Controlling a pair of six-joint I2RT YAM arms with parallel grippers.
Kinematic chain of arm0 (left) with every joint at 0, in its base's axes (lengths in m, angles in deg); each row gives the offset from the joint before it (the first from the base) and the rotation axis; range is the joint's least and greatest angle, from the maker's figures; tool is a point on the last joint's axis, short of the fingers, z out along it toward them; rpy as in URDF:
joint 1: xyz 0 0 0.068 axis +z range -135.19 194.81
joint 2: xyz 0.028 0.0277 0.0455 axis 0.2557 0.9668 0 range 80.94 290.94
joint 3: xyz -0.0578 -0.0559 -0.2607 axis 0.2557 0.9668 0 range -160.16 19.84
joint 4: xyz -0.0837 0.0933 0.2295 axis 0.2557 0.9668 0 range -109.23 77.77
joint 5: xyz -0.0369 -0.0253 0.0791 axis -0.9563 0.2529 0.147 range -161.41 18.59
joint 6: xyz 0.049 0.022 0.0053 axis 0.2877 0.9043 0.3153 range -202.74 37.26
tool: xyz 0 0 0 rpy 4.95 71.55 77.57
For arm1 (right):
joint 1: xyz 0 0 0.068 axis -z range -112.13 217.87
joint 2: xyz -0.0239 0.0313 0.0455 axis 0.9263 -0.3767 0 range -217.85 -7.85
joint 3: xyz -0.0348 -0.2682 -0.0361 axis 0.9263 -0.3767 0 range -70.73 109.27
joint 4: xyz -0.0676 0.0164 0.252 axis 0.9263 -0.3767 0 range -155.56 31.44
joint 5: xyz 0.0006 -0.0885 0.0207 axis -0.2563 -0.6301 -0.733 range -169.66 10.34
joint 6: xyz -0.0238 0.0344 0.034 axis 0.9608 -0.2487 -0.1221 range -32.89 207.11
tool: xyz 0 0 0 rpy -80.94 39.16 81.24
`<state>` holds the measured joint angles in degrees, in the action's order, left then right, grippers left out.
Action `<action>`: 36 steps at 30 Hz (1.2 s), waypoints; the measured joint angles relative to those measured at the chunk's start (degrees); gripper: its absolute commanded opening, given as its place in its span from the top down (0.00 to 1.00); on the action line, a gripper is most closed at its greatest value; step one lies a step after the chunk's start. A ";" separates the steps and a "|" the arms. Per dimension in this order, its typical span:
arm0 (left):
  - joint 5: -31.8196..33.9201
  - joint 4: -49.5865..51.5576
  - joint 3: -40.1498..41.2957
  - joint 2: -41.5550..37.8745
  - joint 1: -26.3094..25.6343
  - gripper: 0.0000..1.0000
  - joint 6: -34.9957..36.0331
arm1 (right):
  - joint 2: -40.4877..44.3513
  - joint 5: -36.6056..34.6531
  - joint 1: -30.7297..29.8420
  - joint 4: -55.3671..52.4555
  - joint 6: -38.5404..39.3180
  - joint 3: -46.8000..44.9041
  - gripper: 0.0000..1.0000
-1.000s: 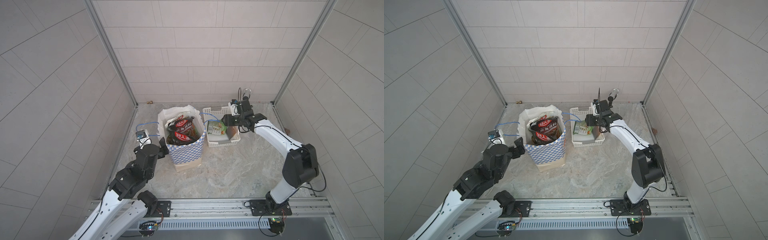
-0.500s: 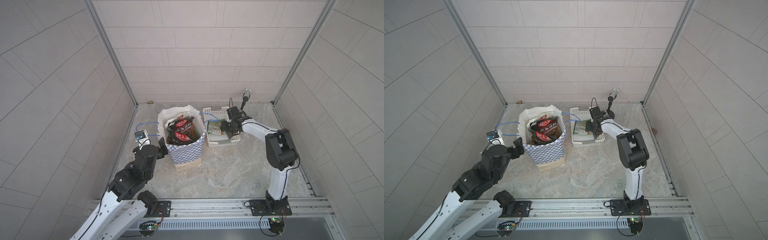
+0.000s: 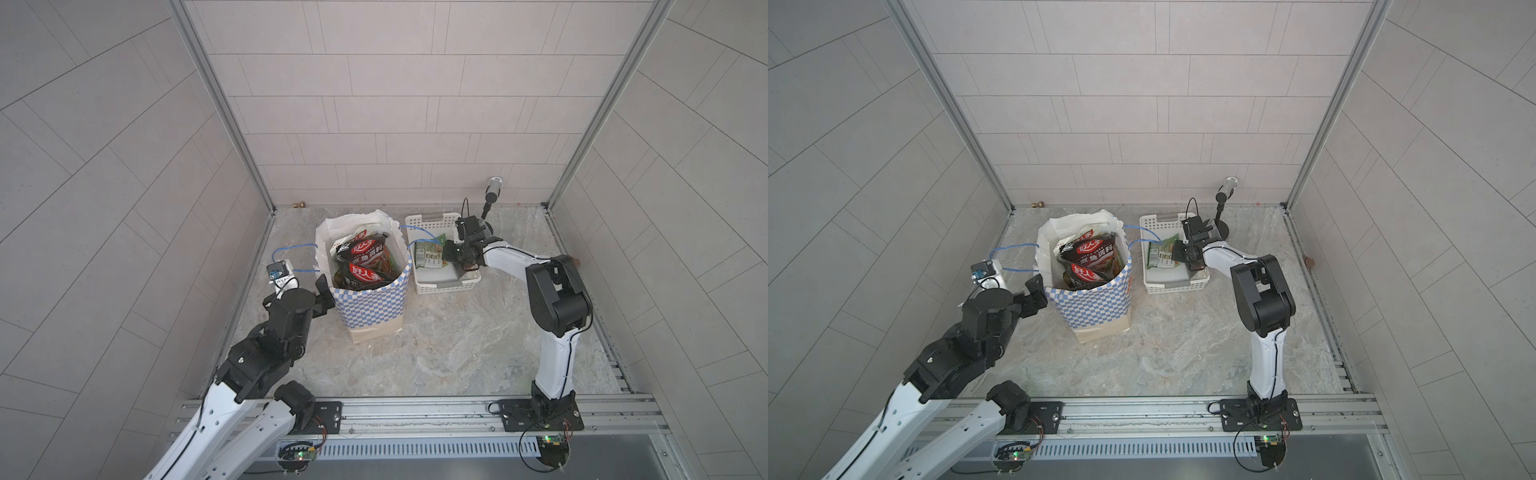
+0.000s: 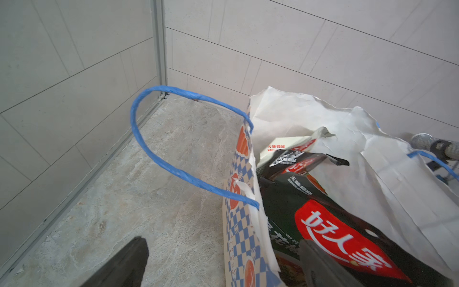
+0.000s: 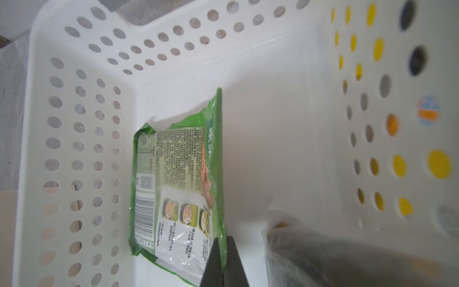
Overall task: Place the condiment packets inside the bag
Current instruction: Pick up the condiment packet from the storage box.
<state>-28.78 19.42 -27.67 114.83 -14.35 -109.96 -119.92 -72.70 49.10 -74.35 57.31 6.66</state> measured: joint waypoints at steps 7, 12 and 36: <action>-10.64 0.09 -1.66 0.37 10.21 0.04 -1.38 | 14.82 -1.68 -0.20 -1.99 3.87 -2.62 1.00; -21.09 -1.70 -4.72 4.33 14.78 0.05 -3.28 | 26.47 -2.71 -1.70 -4.20 7.85 -1.46 1.00; -41.57 -3.91 -4.90 12.85 22.40 0.70 -3.58 | 37.97 4.63 -26.51 -7.80 26.38 17.38 1.00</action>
<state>-70.35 15.51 -32.56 127.68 8.05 -113.54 -81.96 -68.06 22.59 -82.15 83.69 24.03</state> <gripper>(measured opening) 0.342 0.042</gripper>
